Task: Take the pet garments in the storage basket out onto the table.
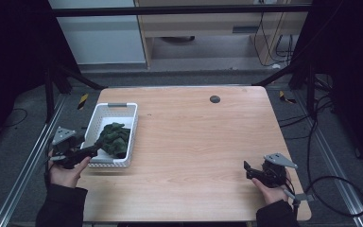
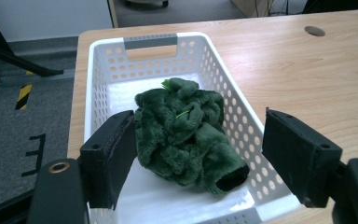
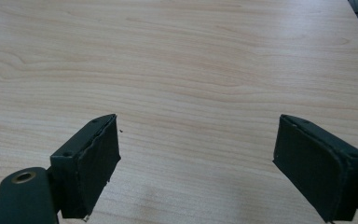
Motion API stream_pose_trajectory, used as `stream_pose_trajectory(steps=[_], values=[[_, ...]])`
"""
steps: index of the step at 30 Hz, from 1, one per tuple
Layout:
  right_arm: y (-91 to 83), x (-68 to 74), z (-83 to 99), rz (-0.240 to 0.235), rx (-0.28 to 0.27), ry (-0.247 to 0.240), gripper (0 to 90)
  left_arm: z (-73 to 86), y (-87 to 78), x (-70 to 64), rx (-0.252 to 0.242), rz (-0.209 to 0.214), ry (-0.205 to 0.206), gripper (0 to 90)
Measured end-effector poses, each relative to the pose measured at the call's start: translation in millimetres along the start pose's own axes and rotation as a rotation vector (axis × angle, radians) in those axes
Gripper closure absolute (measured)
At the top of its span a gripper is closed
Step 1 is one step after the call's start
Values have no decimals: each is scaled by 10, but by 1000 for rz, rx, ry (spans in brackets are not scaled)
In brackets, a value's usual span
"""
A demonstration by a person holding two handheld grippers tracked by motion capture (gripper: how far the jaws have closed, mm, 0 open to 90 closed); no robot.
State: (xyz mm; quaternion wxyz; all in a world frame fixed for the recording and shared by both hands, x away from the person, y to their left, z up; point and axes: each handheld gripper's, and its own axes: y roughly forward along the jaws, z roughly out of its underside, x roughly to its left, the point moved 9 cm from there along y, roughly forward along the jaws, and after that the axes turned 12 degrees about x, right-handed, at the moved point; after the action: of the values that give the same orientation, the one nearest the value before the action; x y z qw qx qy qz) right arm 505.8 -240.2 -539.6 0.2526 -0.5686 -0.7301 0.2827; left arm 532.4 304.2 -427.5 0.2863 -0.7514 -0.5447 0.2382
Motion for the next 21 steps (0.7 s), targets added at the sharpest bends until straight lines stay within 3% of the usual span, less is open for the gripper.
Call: stream_pose_trajectory(steps=[11, 21], values=[[14, -1, 7, 2, 7, -6, 137, -160, 158, 89, 52, -8, 29, 249], [35, 9, 20, -7, 19, -8, 134, -246, 370, 120, 130, -25, 47, 241]])
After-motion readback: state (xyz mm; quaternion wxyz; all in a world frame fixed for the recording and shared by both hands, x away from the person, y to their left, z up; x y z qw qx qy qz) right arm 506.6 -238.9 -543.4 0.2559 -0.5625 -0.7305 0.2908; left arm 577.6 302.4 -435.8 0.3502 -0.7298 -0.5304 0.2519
